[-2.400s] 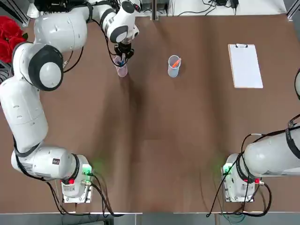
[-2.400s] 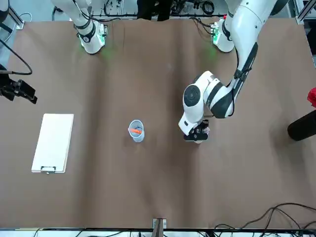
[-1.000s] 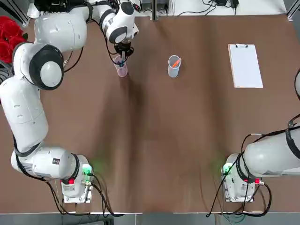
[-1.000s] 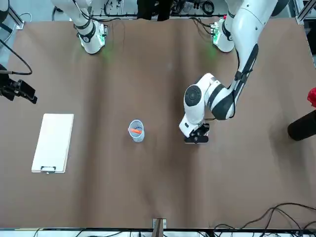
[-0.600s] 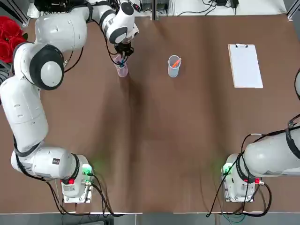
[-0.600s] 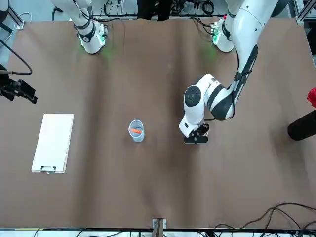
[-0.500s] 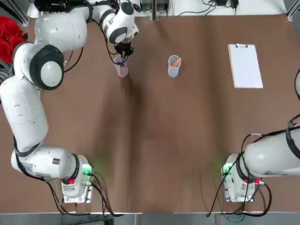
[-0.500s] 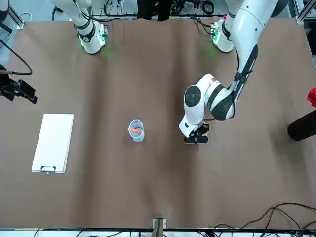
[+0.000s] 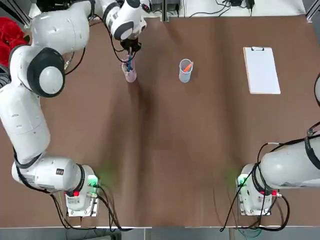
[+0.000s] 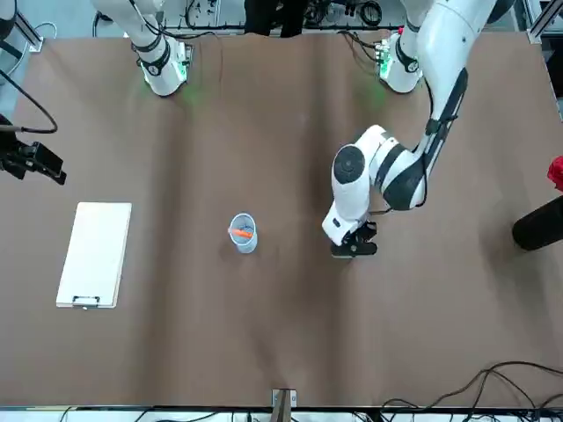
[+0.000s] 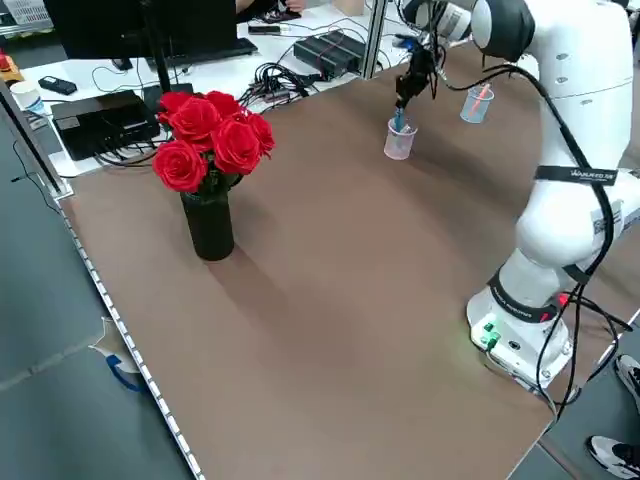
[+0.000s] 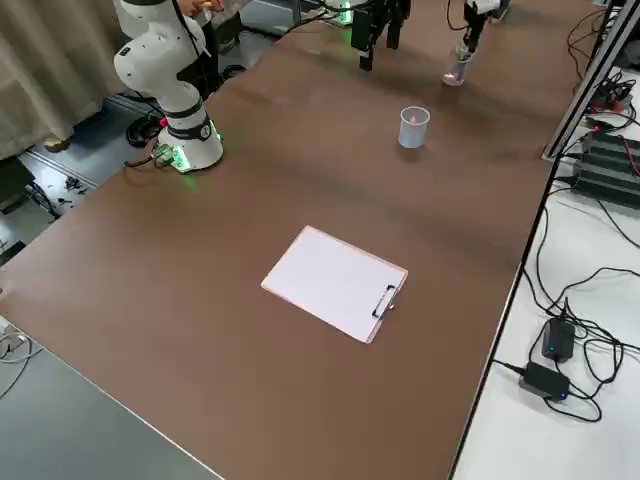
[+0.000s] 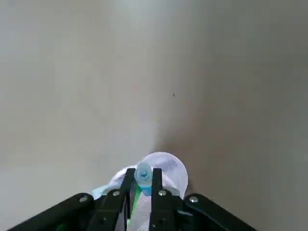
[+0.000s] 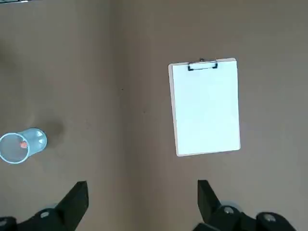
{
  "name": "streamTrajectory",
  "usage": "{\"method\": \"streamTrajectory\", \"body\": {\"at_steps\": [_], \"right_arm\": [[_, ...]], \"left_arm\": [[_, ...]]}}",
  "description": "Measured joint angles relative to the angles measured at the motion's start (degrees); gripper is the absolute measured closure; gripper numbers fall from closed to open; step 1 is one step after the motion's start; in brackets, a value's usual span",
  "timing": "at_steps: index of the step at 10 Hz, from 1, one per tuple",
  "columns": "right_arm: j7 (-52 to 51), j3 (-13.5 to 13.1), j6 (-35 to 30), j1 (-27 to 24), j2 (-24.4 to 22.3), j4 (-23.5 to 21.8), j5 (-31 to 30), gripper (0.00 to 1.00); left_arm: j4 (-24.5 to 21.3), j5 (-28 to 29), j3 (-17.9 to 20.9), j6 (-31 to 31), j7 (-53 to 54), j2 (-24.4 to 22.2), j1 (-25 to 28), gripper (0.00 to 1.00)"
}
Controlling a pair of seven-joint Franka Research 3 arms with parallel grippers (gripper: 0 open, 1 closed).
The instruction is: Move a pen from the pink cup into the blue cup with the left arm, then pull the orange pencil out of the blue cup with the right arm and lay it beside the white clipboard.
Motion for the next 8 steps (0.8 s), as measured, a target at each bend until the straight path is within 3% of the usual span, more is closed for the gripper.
{"method": "streamTrajectory", "body": {"at_steps": [4,6,8], "right_arm": [[0.0,0.0,-0.02,0.0,-0.05,-0.01,0.0,0.0],[0.0,0.04,-0.02,0.02,-0.05,-0.01,0.0,0.0],[0.0,0.05,-0.02,0.03,-0.06,-0.02,0.0,0.0]], "left_arm": [[3.85,-8.51,-3.3,-0.04,-5.74,-7.51,-0.44,0.83],[6.26,-8.71,-4.74,-0.01,-14.04,-7.28,-4.46,0.83],[10.11,-8.71,-4.23,0.26,-22.43,-4.1,-10.36,0.83]]}}
